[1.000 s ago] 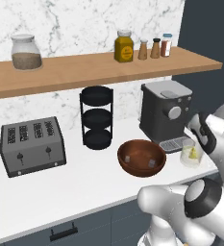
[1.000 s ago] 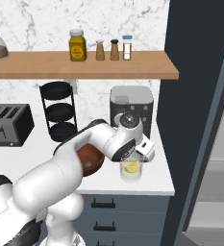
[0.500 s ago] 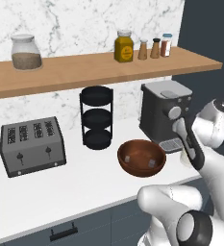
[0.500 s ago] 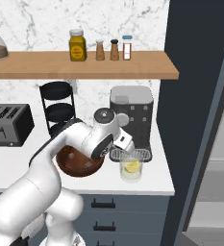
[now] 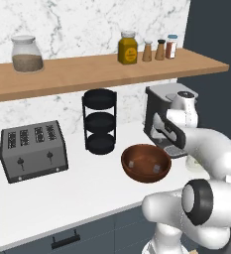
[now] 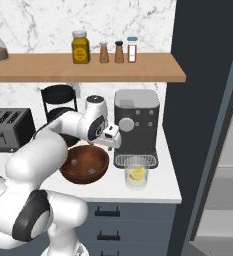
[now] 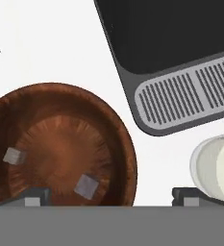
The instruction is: Grab a lemon wedge from the fridge and one ice cube from the ice bowl, and put them in the glass of lemonade.
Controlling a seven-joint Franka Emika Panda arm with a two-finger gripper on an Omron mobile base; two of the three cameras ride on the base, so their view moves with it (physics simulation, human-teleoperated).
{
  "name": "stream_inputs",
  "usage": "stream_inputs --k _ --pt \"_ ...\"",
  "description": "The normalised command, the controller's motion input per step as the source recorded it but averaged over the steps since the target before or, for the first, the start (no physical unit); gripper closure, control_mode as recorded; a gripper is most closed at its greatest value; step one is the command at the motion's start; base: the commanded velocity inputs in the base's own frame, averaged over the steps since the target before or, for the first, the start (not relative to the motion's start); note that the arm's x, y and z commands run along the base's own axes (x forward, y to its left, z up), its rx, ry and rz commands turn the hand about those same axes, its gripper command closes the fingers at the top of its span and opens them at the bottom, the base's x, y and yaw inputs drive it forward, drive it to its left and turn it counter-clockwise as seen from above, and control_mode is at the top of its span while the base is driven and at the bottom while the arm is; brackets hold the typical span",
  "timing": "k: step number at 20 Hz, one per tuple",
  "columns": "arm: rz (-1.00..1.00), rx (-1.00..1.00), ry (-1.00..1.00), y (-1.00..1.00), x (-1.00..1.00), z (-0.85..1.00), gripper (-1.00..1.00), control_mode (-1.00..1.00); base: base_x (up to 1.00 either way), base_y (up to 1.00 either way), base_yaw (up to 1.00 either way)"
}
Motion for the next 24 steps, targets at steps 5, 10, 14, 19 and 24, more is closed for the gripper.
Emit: stream_inputs --k 5,10,14,19,24 --pt "0.13 0.01 0.14 0.13 -0.03 -0.54 -1.00 -1.00 0.00 0.00 0.00" --pt "0.10 0.00 -0.07 0.32 -0.22 -0.55 -1.00 -1.00 0.00 0.00 0.00" --pt "0.09 0.00 0.00 0.61 0.00 -0.30 -1.00 -1.00 0.00 0.00 0.00" --pt "0.01 -0.02 -0.02 0.25 -0.01 -0.38 -1.00 -1.00 0.00 0.00 0.00" --pt "-0.03 -0.01 0.00 0.00 0.13 -0.28 -1.00 -1.00 0.00 0.00 0.00"
